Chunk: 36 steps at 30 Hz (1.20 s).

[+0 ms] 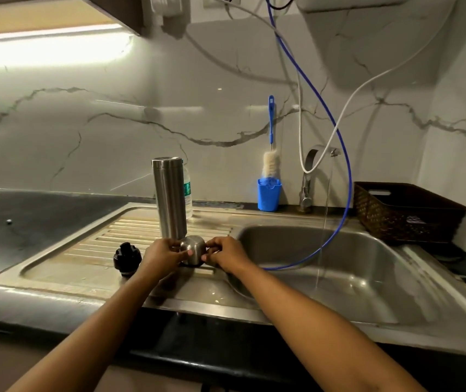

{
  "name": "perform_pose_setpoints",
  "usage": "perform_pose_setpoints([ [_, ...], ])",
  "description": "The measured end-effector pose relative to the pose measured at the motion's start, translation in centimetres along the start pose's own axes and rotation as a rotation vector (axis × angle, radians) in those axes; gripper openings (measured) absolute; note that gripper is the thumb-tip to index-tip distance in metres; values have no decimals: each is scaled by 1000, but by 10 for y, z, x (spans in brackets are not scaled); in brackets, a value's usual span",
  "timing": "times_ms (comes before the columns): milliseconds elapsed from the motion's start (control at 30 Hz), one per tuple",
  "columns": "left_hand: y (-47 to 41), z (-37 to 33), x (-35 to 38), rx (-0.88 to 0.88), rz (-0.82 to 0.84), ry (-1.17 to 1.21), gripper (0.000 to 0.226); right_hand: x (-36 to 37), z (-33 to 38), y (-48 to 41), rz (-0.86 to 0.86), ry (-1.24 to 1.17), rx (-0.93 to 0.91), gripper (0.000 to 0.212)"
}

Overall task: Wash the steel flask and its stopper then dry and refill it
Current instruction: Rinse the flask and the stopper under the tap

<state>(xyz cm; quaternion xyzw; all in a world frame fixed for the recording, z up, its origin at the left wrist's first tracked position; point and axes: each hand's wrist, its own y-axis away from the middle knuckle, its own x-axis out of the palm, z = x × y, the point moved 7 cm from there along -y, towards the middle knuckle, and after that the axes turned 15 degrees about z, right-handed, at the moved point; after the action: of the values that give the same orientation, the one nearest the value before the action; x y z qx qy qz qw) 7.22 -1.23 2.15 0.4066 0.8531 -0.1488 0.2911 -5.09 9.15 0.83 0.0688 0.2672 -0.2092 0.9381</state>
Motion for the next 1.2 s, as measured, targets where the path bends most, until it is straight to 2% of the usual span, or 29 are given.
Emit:
perform_pose_setpoints([
  [100, 16, -10, -11, 40, -105, -178, 44, -2, -1, 3, 35, -45, -4, 39],
  [200, 49, -27, -43, 258, -385, -342, 40, -8, -5, 10, 64, -38, 5, 37],
  [233, 56, -26, -54, 271, -461, -414, 42, -10, -6, 13, 68, -12, 12, 36],
  [267, 58, -19, -64, 209, -491, -480, 48, -12, -9, 15, 73, 14, 21, 34],
  [300, 55, -5, -73, 91, -468, -518, 58, -12, -11, 18, 78, 33, 28, 34],
  [367, 47, 26, -81, -139, -313, -462, 73, -14, -13, 23, 84, 48, 29, 34],
  [400, 44, 37, -80, -174, -231, -384, 75, -15, -12, 25, 85, 55, 27, 34],
  [467, 43, 44, -77, -121, -170, -229, 65, -17, -12, 30, 85, 87, 19, 32],
  [533, 50, 40, -79, -75, -206, -186, 54, -19, -15, 36, 94, 128, 16, 30],
  [667, 67, 22, -78, -9, -274, -94, 47, -34, -23, 54, 117, 218, 5, 23],
  [800, 66, -29, -34, 132, -122, 78, 40, -69, -37, 78, 83, 272, -19, 19],
  [933, 29, -79, 47, 129, 123, 353, 37, -114, -65, 95, -10, 135, 17, 14],
  [1067, -34, -119, 131, 15, 286, 651, 35, -161, -101, 99, -114, -95, 69, 17],
  [1200, -81, -152, 197, -89, 426, 836, 46, -199, -131, 88, -189, -359, 136, 11],
])
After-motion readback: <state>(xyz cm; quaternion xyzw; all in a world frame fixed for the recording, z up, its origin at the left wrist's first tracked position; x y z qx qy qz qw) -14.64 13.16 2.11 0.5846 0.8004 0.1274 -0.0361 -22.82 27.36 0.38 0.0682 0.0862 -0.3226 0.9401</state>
